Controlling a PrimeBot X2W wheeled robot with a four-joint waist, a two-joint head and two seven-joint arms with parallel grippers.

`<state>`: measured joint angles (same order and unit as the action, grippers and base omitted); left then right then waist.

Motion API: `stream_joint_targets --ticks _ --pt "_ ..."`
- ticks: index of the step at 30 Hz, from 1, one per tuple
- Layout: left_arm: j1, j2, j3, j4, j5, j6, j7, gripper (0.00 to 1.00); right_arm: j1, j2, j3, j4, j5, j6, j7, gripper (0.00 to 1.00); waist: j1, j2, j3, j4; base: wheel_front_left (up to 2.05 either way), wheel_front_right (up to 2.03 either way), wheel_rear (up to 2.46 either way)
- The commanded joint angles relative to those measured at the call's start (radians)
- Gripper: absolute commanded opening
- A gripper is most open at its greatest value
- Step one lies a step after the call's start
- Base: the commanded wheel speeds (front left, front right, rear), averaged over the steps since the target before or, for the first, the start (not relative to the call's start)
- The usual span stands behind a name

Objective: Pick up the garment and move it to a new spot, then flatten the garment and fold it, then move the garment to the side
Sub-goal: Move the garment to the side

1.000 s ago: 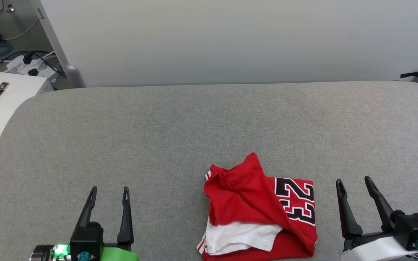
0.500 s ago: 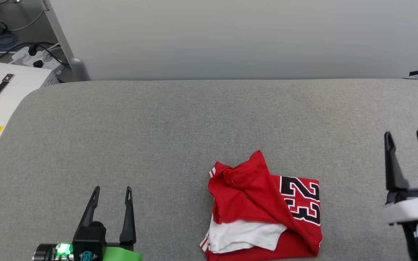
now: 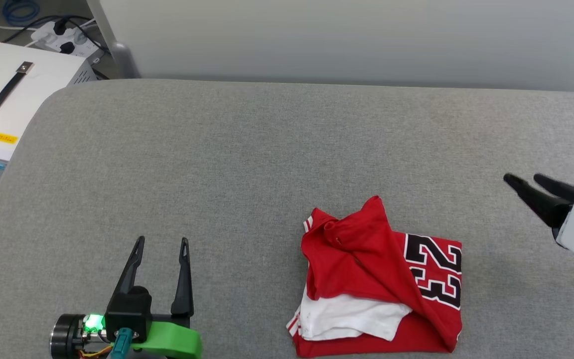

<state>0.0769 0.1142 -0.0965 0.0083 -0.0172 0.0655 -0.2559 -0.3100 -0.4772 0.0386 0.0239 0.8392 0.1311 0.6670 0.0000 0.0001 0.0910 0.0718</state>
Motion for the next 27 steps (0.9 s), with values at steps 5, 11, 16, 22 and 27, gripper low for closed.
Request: stream_joint_targets --ticks 5,11,16,22,27 --pt "-0.031 -0.007 -0.004 0.000 -0.001 -0.008 -0.006 1.00 0.017 -0.013 0.028 0.056 0.107 0.000 0.217 1.00 0.0000 -0.0001 0.030 0.021 0.00 0.00 0.00" --pt "-0.049 -0.014 -0.012 -0.002 -0.002 -0.011 -0.006 1.00 0.076 0.019 0.062 0.102 0.124 0.000 0.296 1.00 0.0000 -0.0001 0.066 0.045 0.00 0.00 0.00" --pt "-0.062 -0.018 -0.015 -0.002 -0.002 -0.013 -0.006 1.00 0.103 0.051 0.097 0.129 0.115 0.000 0.282 1.00 0.0000 -0.0001 0.095 0.061 0.00 0.00 0.00" --pt "-0.079 -0.021 -0.017 0.000 -0.001 -0.015 -0.006 1.00 0.124 0.089 0.158 0.180 0.117 0.000 0.239 1.00 0.0000 -0.0001 0.119 0.075 0.00 0.00 0.00" --pt "-0.085 -0.022 -0.019 0.003 0.001 -0.016 -0.006 1.00 0.139 0.099 0.220 0.212 0.112 0.000 0.168 1.00 0.0000 -0.0001 0.123 0.080 0.00 0.00 0.00"
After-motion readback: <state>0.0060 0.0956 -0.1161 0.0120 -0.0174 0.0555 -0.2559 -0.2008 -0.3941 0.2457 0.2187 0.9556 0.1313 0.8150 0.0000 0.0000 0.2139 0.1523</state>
